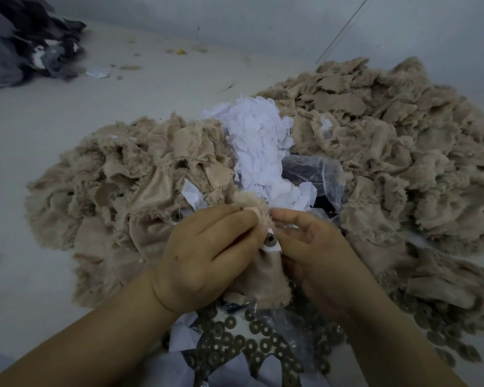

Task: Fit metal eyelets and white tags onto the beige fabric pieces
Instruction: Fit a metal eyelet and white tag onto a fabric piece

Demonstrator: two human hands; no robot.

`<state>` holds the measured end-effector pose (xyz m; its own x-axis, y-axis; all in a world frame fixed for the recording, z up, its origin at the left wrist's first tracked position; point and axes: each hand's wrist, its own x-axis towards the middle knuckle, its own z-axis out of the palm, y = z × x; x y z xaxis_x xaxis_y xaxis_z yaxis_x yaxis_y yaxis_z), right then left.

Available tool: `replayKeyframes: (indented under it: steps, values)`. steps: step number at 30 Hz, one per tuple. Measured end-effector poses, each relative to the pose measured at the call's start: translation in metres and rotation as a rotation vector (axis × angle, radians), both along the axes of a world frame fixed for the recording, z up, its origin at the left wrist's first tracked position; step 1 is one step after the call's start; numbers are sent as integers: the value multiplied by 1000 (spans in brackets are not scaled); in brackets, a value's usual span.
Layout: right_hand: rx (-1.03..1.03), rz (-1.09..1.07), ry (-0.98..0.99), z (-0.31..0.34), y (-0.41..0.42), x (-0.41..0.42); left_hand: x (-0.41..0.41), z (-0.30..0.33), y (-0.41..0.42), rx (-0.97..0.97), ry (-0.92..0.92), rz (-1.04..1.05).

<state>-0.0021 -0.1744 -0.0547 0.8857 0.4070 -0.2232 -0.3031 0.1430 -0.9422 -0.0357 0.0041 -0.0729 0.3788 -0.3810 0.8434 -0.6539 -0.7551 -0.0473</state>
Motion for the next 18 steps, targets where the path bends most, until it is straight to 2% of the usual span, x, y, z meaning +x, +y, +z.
replayKeyframes:
  steps: [3, 6, 10, 12, 14, 15, 16, 18]
  values:
    - [122, 31, 96, 1, 2, -1, -1, 5, -5, -164, 72, 6]
    - [176, -76, 33, 1, 2, -1, -3, 12, -5, -357, 146, 34]
    - [177, -160, -69, 5, -2, -1, -8, 19, -3, -513, 278, 84]
    - [108, -189, -141, 3, -2, -3, -9, 26, -2, -642, 456, 9]
    - [52, -203, -215, 3, 1, -6, -9, 33, -4, -786, 757, -159]
    - [30, -203, -250, 3, 3, -8, -8, 34, -6, -775, 844, -187]
    - [3, -199, -290, 4, 4, -9, -8, 34, -9, -708, 855, -155]
    - [-76, -199, -395, 5, 5, -12, -7, 32, -14, -668, 783, -50]
